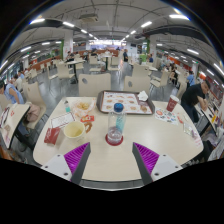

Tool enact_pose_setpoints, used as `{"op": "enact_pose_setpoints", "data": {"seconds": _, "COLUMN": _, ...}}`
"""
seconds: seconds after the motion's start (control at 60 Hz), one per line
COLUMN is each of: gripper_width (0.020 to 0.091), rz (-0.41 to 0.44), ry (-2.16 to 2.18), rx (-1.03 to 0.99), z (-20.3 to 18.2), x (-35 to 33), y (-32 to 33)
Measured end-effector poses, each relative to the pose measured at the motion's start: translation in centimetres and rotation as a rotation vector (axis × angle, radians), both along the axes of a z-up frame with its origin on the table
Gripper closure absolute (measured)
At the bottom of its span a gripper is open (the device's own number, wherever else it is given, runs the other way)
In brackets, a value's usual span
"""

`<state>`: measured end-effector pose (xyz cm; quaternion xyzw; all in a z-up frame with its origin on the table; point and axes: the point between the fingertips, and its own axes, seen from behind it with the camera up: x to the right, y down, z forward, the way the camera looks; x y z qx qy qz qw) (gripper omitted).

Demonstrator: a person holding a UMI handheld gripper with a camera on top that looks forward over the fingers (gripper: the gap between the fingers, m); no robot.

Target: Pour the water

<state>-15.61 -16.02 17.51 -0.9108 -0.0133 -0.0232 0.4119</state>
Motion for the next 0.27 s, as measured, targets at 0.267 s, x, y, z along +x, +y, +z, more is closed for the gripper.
{"op": "enact_pose_setpoints", "data": {"seconds": 0.267, "gripper_width": 0.0256, "rz": 0.004, "ry": -0.006, "rx": -0.001, "z": 0.4, "x": -0.4, "y": -1.2}}
